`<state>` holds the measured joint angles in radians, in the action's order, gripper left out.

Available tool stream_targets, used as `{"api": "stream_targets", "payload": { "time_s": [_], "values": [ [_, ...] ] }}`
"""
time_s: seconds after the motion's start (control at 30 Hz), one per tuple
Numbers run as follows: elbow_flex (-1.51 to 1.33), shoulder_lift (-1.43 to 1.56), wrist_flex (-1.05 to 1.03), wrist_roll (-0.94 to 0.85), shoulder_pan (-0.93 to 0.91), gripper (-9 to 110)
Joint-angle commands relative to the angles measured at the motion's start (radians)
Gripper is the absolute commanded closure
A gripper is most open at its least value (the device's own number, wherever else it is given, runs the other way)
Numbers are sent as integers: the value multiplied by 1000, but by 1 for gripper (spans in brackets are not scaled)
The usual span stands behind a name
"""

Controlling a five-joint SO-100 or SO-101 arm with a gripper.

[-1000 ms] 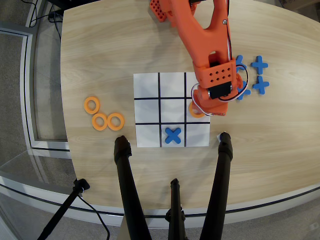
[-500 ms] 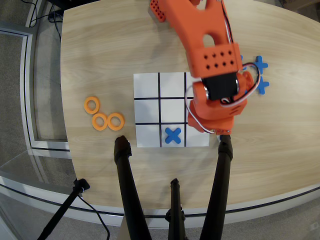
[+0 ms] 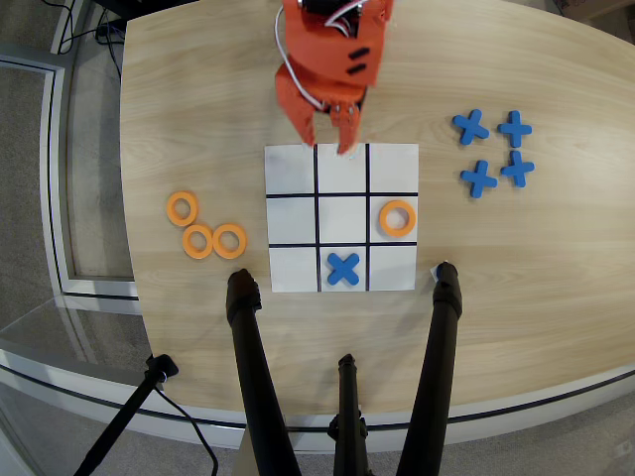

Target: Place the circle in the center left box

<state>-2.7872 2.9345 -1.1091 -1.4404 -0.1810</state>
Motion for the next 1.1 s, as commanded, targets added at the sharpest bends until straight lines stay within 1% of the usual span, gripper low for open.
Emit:
{"api": "stream_targets", "payload": {
  "time_s": [0.0,0.27,0.33,0.4,0.47,0.5,0.57,0.63,0.83,0.9,1.0,1.07],
  "values": [
    [-222,281,-40,-41,-15,88],
    [-390,420,-115,-58,95,89],
    [-416,422,-121,-58,118,93],
    [-416,422,-153,-52,132,101],
    [-416,422,-173,-44,121,102],
    [-416,422,-184,-44,86,102],
    [-416,422,-193,-44,-32,102],
    [-416,413,-201,-52,-198,102],
    [-416,402,-204,-52,-833,102],
    [-416,405,-204,-46,-1019,102],
    [-416,397,-204,-54,-1244,102],
    [-416,402,-204,-72,-1342,102]
  ]
}}
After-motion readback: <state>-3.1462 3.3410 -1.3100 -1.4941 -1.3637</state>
